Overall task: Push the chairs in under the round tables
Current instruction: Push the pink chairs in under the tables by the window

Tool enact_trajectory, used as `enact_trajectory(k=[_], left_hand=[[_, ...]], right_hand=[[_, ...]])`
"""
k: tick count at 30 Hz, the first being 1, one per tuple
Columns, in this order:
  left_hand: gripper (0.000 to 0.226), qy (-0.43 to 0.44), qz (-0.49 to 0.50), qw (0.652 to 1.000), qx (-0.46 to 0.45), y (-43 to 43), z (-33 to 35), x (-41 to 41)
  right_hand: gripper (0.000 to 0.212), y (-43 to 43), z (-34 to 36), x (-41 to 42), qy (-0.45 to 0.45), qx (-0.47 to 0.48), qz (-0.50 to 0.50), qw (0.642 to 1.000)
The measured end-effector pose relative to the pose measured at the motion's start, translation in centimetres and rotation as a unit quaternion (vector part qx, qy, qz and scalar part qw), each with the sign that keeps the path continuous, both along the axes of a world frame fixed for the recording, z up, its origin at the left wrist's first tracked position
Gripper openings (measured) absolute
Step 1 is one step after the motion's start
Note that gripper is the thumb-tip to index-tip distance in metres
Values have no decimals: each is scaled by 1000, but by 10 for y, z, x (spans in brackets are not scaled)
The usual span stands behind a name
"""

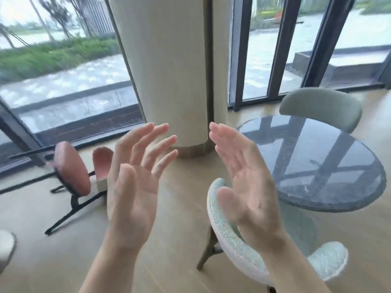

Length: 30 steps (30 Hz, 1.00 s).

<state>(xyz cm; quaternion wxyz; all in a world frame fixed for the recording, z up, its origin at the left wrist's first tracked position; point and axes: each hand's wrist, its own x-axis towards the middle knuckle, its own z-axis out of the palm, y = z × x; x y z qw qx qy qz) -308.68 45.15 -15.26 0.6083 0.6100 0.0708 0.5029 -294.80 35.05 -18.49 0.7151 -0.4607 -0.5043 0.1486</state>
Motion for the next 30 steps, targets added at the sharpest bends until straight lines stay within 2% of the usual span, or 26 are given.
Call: enact_trajectory(k=[3,6,15,18,23,30], left_hand=[[76,-21,54,996,68,22,54,-44],[64,-33,105,987,117,44,81,-89],[57,-70,229,957,164,141,110,-171],[57,-65,234,958,155,185,112,-179],[58,-53,241,957,152,266,115,-178],[59,-40,234,960,151,382,95,-132]], right_hand=[[87,34,49,-21,-45,33,55,997],[86,71,75,-44,-77,62,97,990],[98,214,116,-94,-118,108,207,965],[100,262,119,-97,-130,113,214,962],[94,345,119,-98,-129,112,220,960],[89,459,93,-57,-116,90,231,962]])
